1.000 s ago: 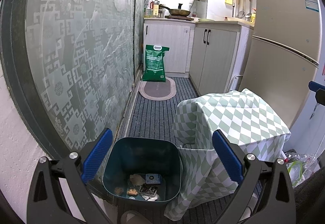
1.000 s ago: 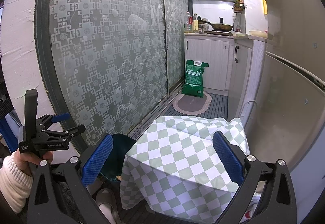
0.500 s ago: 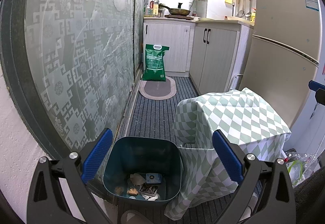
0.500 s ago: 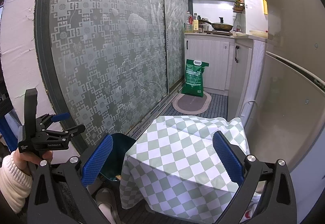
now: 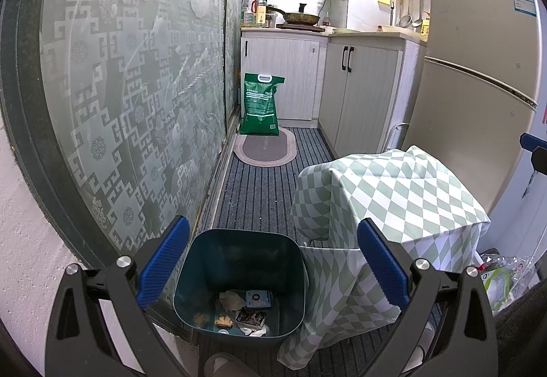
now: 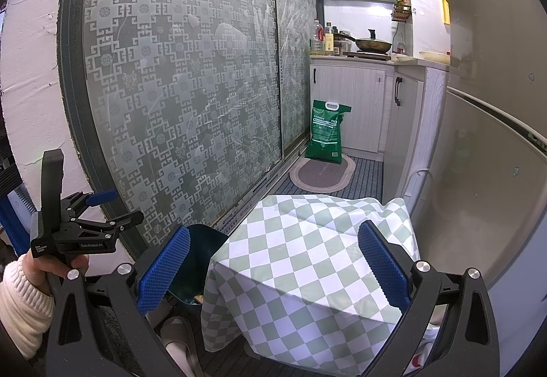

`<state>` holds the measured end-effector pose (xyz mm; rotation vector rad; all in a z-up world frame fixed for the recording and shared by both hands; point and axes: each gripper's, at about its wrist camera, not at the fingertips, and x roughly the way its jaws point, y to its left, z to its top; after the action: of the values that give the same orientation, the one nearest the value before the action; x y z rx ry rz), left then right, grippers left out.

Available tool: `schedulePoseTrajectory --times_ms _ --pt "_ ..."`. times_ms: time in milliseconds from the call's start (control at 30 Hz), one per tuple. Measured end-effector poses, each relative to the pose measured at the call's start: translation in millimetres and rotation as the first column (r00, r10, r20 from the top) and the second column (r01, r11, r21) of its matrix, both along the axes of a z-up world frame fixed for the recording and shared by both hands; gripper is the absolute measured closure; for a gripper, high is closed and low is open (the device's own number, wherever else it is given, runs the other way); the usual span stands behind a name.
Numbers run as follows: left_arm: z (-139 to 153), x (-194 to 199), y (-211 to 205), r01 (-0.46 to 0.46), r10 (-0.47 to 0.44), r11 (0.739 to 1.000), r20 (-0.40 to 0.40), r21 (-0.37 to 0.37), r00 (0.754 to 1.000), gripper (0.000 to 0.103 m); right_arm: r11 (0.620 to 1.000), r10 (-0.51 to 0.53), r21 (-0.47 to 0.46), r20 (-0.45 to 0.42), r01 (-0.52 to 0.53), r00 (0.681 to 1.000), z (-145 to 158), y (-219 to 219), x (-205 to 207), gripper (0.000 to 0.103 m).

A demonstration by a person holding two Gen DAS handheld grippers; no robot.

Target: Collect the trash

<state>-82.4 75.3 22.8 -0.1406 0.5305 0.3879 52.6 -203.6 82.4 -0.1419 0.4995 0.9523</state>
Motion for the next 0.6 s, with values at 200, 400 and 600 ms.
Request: schedulePoseTrajectory --times_ms 200,400,600 --pt "-1.0 -0.1 0.2 0.000 0.000 1.000 -0.001 0.001 1.000 0.003 1.000 0.000 0.000 0.000 0.000 1.000 0.0 -0.1 0.1 0.003" --pt "-2.8 -1.1 1.2 -0.005 0.005 1.000 -0.003 0.002 1.000 0.003 1.000 0.000 0.000 0.000 0.000 1.000 -0.1 -0.3 0.2 0.003" --pt "-4.6 -1.8 1.4 -0.006 0.006 1.000 -0.008 0.003 1.000 0.003 1.000 0.001 -0.001 0.000 -0.001 1.000 -0.1 -0.9 0.3 0.003"
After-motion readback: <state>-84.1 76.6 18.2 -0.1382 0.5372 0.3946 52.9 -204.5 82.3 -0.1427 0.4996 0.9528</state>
